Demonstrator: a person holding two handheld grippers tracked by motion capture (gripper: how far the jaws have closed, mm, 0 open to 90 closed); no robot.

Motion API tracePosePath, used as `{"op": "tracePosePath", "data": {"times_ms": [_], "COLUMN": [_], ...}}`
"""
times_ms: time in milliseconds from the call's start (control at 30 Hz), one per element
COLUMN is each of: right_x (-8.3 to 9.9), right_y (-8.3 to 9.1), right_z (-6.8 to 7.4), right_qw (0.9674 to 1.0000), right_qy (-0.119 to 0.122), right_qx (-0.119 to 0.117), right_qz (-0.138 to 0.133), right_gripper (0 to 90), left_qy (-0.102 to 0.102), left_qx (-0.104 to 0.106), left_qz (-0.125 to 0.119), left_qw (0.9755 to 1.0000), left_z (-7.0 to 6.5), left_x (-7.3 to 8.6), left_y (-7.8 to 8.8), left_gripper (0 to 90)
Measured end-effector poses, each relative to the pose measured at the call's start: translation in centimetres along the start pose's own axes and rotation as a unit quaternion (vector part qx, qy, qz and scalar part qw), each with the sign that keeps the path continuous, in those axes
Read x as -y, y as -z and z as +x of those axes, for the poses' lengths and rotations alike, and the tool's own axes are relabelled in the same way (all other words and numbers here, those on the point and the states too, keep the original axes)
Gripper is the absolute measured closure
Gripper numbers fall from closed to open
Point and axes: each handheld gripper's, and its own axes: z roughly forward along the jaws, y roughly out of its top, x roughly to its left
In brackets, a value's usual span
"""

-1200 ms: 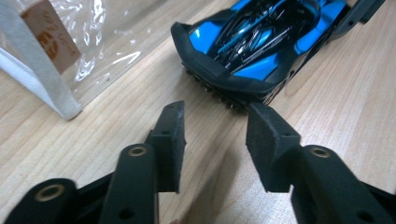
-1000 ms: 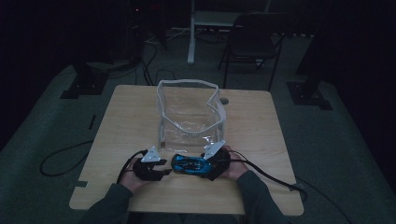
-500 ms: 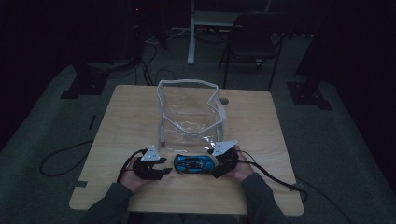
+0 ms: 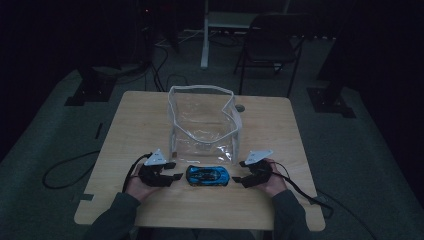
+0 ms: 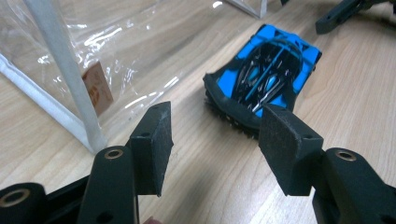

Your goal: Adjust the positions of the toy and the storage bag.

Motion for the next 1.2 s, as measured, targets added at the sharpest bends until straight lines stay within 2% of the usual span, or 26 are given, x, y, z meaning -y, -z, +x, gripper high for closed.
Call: {"op": "tracePosePath", "data": {"times_ms": [167,233,267,367,400,500,567,633,800,933,967,1033,1200], "right_x": [0.9,1.0,1.4,1.5,1.8,2.0,2.0,2.1,2.0,2.0,2.0,2.0,2.0], "right_y": [0.1,0.1,0.1,0.0,-0.1,-0.1,-0.1,-0.2,-0.3,-0.3,-0.3,-0.3,-0.3], "right_z": [-0.5,-0.5,-0.7,-0.8,-0.9,-0.9,-1.0,-0.9,-0.6,-0.6,-0.6,-0.6,-0.6], "right_qw": [0.9996,0.9995,0.9992,0.9991,0.9991,0.9991,0.9991,0.9990,0.9990,0.9990,0.9990,0.9990,0.9990], "right_qy": [-0.017,-0.021,-0.027,-0.029,-0.026,-0.024,-0.022,-0.020,-0.010,-0.011,-0.011,-0.010,-0.011], "right_qx": [0.021,0.024,0.029,0.030,0.034,0.034,0.035,0.036,0.041,0.041,0.041,0.042,0.042], "right_qz": [-0.003,-0.004,-0.007,-0.005,-0.005,-0.011,-0.012,-0.014,-0.010,-0.010,-0.010,-0.010,-0.009], "right_gripper": [28.5,28.4,28.4,28.4,28.1,27.8,27.8,25.8,23.8,23.8,23.7,23.5,22.9], "left_qy": [-0.007,-0.015,-0.026,-0.031,-0.049,-0.066,-0.066,-0.083,-0.101,-0.111,-0.120,-0.129,-0.139], "left_qx": [0.001,0.003,0.005,0.006,0.016,0.026,0.026,0.036,0.046,0.051,0.058,0.060,0.066], "left_qz": [-0.010,-0.009,-0.007,-0.006,-0.002,0.001,0.001,0.006,0.013,0.023,0.029,0.036,0.045], "left_qw": [0.9999,0.9998,0.9996,0.9995,0.9987,0.9975,0.9975,0.9959,0.9937,0.9922,0.9906,0.9892,0.9871], "left_z": [-0.2,-0.3,-0.4,-0.5,-0.9,-1.4,-1.4,-1.8,-2.2,-2.4,-2.5,-2.7,-3.1], "left_x": [-0.8,-1.2,-1.7,-1.9,-2.8,-3.6,-3.6,-4.5,-5.4,-5.8,-5.9,-6.0,-6.2], "left_y": [0.2,0.2,0.0,-0.1,-0.6,-1.2,-1.2,-1.8,-2.5,-3.0,-3.4,-3.8,-4.7], "left_gripper": [43.9,43.8,43.5,42.3,40.9,38.1,36.7,33.9,30.8,30.0,30.0,29.6,29.1]}}
